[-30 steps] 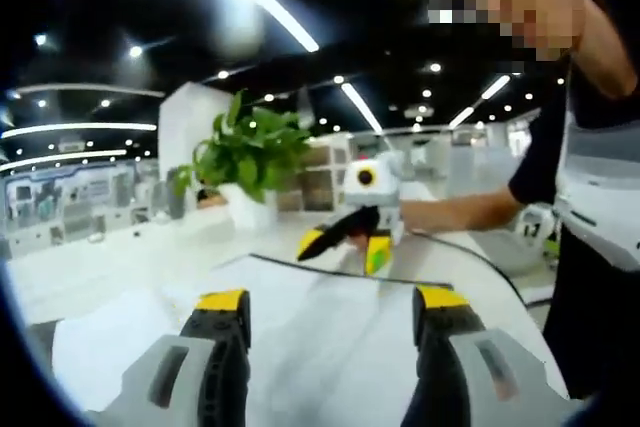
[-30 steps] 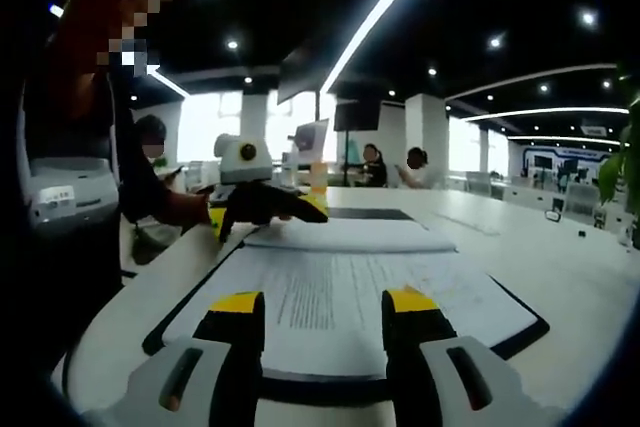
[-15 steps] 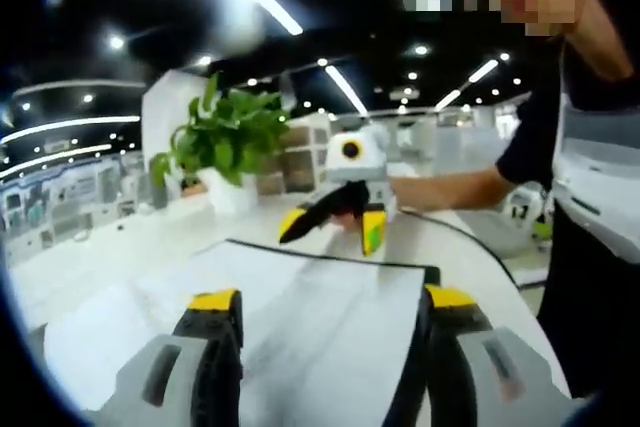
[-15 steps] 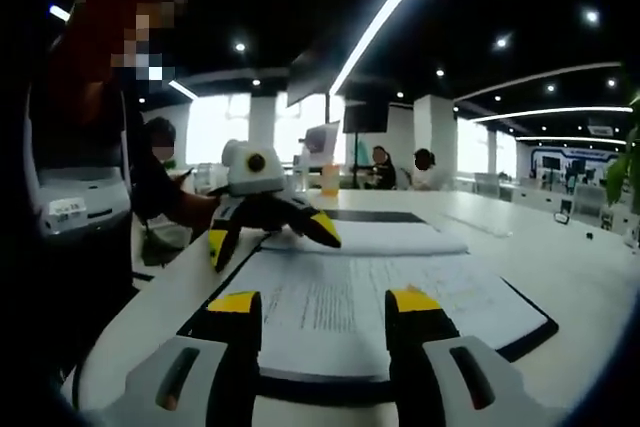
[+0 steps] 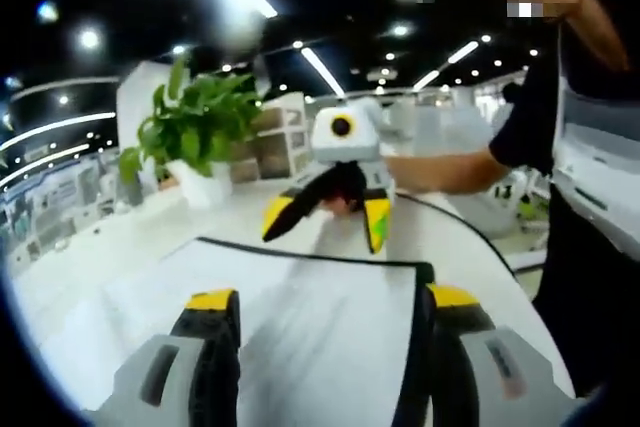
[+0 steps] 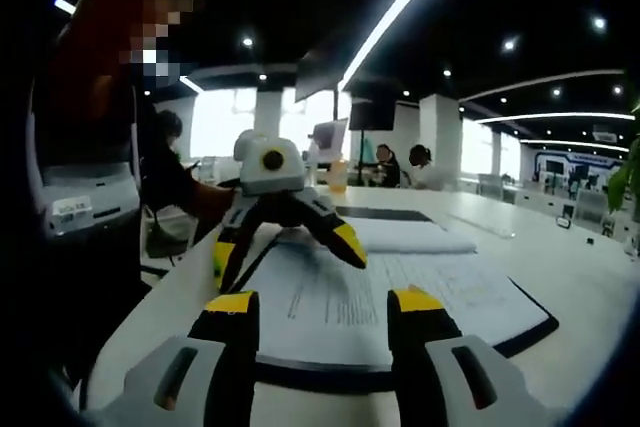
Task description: Flip through the bound document one page at a time
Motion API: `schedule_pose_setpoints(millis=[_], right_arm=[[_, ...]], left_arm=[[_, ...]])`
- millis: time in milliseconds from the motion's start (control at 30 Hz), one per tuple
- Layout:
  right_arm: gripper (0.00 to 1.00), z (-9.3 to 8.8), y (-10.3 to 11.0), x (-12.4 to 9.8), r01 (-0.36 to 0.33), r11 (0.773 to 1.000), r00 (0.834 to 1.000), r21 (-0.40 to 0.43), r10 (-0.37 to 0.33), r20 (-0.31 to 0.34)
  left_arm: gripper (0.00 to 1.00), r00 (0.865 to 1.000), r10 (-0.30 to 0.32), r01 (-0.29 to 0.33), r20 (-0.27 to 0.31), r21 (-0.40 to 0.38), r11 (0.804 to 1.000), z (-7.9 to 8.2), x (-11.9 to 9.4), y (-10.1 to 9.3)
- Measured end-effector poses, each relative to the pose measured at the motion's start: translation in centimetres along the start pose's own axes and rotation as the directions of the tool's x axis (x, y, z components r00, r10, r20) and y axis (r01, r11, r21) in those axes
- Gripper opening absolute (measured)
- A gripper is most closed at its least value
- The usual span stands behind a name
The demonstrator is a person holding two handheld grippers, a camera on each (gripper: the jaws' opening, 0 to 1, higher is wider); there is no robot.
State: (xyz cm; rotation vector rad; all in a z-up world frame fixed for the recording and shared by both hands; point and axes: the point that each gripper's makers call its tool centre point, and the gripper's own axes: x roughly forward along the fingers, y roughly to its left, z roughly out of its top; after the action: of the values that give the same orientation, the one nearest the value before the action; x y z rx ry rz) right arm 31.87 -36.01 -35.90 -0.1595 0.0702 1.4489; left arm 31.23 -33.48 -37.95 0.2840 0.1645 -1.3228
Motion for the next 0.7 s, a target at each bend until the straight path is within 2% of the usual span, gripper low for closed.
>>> schedule_pose_setpoints(millis=[300, 467, 700], right_arm=[[0.54, -0.23, -0.49, -0.11, 0.017, 1.0, 1.0, 0.008, -0.017, 0.0], [0.54, -0.29, -0.55, -0.08, 0.019, 1.0, 1.0, 0.008, -0.019, -0.002], [0.54, -0.08, -0.91, -0.27, 0.024, 1.0, 1.0, 0.012, -0.024, 0.008]], left_arm=[[0.74, 1.0, 0.005, -0.004, -0.005, 0.008, 1.0, -0.68, 0.09, 0.16], [0.74, 1.0, 0.012, -0.012, 0.007, 0.005, 1.0, -0.5, -0.23, 0.53], [0.74, 1.0, 0.007, -0.007, -0.011, 0.017, 1.0, -0.91, -0.17, 0.36]])
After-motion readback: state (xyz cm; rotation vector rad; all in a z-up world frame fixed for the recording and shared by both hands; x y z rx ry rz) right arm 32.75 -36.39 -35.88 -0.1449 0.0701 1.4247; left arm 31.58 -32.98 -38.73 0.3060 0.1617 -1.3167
